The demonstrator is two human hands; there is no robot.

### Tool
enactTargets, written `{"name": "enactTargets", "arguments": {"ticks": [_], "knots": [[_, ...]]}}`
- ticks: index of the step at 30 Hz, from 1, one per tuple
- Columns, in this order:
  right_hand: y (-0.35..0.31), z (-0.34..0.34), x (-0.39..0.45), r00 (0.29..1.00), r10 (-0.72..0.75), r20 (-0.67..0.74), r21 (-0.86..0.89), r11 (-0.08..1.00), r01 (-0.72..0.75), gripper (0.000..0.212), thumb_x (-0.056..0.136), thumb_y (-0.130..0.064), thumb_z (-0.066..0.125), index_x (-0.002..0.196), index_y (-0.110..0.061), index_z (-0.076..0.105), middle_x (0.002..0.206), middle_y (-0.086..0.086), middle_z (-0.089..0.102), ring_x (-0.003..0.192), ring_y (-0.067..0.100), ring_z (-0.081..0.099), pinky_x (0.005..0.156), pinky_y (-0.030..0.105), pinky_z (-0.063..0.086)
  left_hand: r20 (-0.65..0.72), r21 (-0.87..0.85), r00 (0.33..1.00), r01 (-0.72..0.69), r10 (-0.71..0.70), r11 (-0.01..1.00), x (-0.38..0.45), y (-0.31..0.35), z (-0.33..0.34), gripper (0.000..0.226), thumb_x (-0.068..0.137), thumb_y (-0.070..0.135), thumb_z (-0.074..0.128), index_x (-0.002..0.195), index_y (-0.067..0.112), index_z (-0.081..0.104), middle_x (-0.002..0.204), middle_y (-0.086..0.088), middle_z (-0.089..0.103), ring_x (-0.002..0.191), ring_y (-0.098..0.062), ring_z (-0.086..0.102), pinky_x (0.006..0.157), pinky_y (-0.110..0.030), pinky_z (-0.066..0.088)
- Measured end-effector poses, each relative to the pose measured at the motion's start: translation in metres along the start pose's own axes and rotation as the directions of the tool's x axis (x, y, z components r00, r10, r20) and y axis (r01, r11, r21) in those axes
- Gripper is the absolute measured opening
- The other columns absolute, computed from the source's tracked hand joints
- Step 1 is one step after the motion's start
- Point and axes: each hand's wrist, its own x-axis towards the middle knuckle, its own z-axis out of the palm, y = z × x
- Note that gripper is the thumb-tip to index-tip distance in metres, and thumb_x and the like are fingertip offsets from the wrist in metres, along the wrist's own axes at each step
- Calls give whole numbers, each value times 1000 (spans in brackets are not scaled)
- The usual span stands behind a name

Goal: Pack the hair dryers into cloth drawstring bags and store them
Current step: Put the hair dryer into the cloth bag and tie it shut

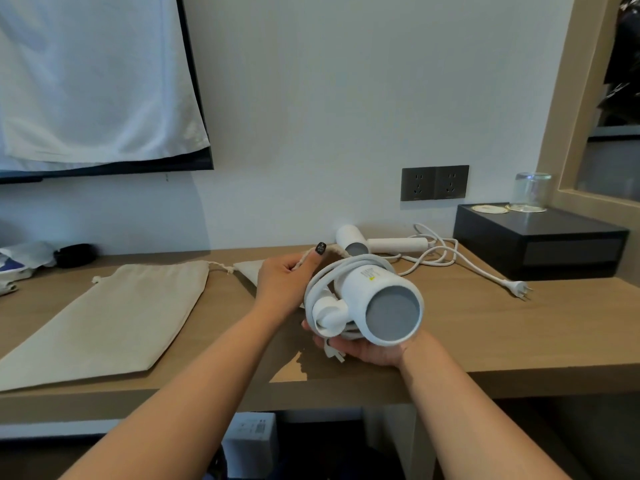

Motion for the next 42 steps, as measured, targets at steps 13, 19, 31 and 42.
{"name": "enactTargets", "arguments": {"ticks": [13,19,31,42], "knots": [[2,26,-11,981,-165,-99,87,981,174,85,73,-63,63,132,-2,55,134,30,53,118,52,53,84,48,55,75,-90,997,22,-16,996,-29,-14,-9,17,95,18,59,97,20,76,82,-2,75,75,-12,68,64,-22,54],[3,28,-12,947,-293,-133,51,952,301,68,81,-52,61,129,-4,55,127,32,57,112,55,56,88,63,50,61,-59,998,-18,22,998,-42,-21,-5,22,97,18,55,107,27,72,94,9,75,90,-9,69,76,-21,54],[4,35,-1,751,-519,-408,-212,854,476,41,99,-47,42,117,-15,62,111,20,64,96,42,65,59,53,57,-69,-187,987,133,-148,973,-45,-17,0,23,99,21,53,98,30,74,73,2,70,65,-6,55,55,-17,45],[24,34,16,158,-897,-412,-893,432,124,22,101,-13,39,121,-19,44,100,3,60,74,17,62,57,31,54,-150,-365,921,287,-360,886,-41,-21,-7,25,97,21,53,88,23,76,81,4,71,85,-18,58,78,-39,50]]}}
